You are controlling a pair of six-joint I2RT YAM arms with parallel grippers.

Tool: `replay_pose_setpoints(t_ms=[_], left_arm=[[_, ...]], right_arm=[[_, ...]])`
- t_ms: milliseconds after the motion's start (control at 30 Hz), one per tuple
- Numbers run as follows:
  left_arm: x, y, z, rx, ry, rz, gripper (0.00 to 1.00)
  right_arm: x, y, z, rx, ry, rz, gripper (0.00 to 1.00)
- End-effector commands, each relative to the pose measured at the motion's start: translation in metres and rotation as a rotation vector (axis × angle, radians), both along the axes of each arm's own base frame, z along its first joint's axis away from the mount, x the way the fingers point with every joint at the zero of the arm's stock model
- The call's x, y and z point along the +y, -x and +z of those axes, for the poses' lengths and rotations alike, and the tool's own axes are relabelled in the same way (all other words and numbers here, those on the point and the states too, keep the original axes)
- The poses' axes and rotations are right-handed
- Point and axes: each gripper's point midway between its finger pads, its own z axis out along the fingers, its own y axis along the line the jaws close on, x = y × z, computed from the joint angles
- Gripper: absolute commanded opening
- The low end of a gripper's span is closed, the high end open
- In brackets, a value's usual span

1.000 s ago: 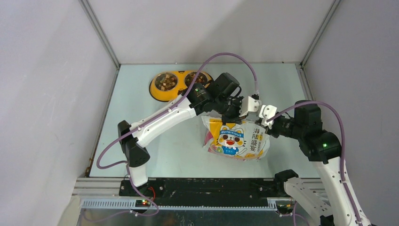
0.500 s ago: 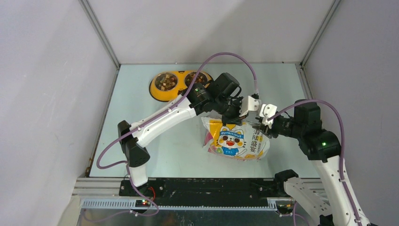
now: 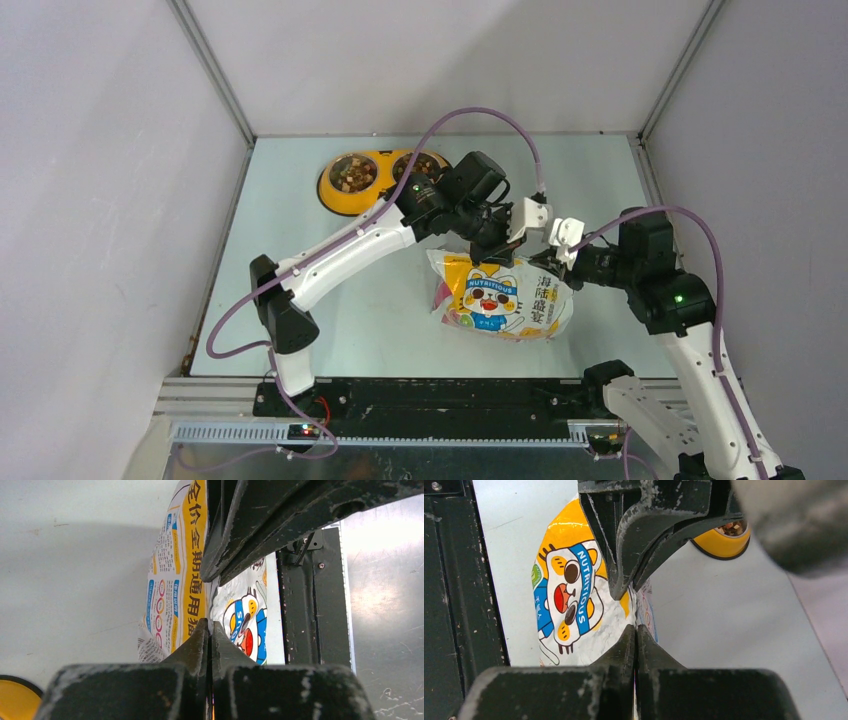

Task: Serve the pet food
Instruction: Close the pet food bag at the center of the board.

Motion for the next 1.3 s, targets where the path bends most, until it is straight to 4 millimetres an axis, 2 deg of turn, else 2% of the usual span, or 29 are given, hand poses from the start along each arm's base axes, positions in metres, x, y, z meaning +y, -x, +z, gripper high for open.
replay_pose_setpoints(t_ms=[0, 167, 200, 233, 333, 400, 500, 567, 600, 633, 833, 900, 933, 1000, 1067, 1133, 1233, 1267], left_arm=[[-0.017, 0.033, 0.065, 0.017, 0.216, -0.115, 0.0], [-0.016, 0.032, 0.068, 0.036, 0.227, -0.111, 0.0], [-0.017, 0.031, 0.069, 0.039, 0.232, -0.11, 0.0], [-0.017, 0.032, 0.07, 0.042, 0.234, -0.11, 0.0], [-0.017, 0.033, 0.07, 0.054, 0.238, -0.116, 0.0], [-0.018, 0.034, 0.071, 0.06, 0.241, -0.12, 0.0], [-0.017, 0.035, 0.072, 0.063, 0.244, -0.125, 0.0], [-0.017, 0.035, 0.073, 0.064, 0.244, -0.122, 0.0], [-0.017, 0.035, 0.073, 0.063, 0.245, -0.122, 0.0], [-0.016, 0.035, 0.073, 0.061, 0.245, -0.122, 0.0], [-0.015, 0.032, 0.074, 0.055, 0.245, -0.11, 0.0], [-0.015, 0.031, 0.073, 0.051, 0.243, -0.105, 0.0], [-0.014, 0.03, 0.073, 0.05, 0.241, -0.102, 0.0], [-0.013, 0.029, 0.072, 0.049, 0.237, -0.096, 0.0], [-0.013, 0.028, 0.073, 0.046, 0.24, -0.095, 0.0], [-0.012, 0.028, 0.073, 0.048, 0.24, -0.094, 0.0], [-0.012, 0.028, 0.073, 0.048, 0.24, -0.095, 0.0], [-0.012, 0.028, 0.072, 0.05, 0.241, -0.096, 0.0]], right_arm=[[-0.006, -0.004, -0.031, 0.096, 0.064, -0.031, 0.0], [-0.008, -0.006, -0.019, 0.071, 0.018, -0.052, 0.02], [-0.006, -0.005, -0.019, 0.074, 0.011, -0.044, 0.1], [-0.004, -0.003, -0.018, 0.089, -0.001, -0.034, 0.23], [0.002, 0.0, -0.017, 0.12, -0.035, -0.005, 0.34], [0.007, 0.0, -0.016, 0.137, -0.056, 0.013, 0.35], [0.01, -0.002, -0.015, 0.148, -0.068, 0.022, 0.31], [0.01, -0.003, -0.016, 0.145, -0.062, 0.023, 0.19], [0.01, -0.003, -0.017, 0.143, -0.057, 0.025, 0.06], [0.008, -0.004, -0.019, 0.142, -0.05, 0.02, 0.02], [-0.001, -0.005, -0.016, 0.102, -0.025, -0.023, 0.0], [-0.008, -0.006, -0.015, 0.091, -0.004, -0.057, 0.14], [-0.012, -0.007, -0.013, 0.08, 0.012, -0.077, 0.27], [-0.02, -0.005, -0.018, 0.087, 0.052, -0.092, 0.37], [-0.027, -0.005, -0.024, 0.097, 0.082, -0.109, 0.39], [-0.032, -0.003, -0.03, 0.116, 0.106, -0.113, 0.37], [-0.037, -0.005, -0.033, 0.133, 0.107, -0.127, 0.02], [-0.035, -0.004, -0.03, 0.13, 0.093, -0.119, 0.0]])
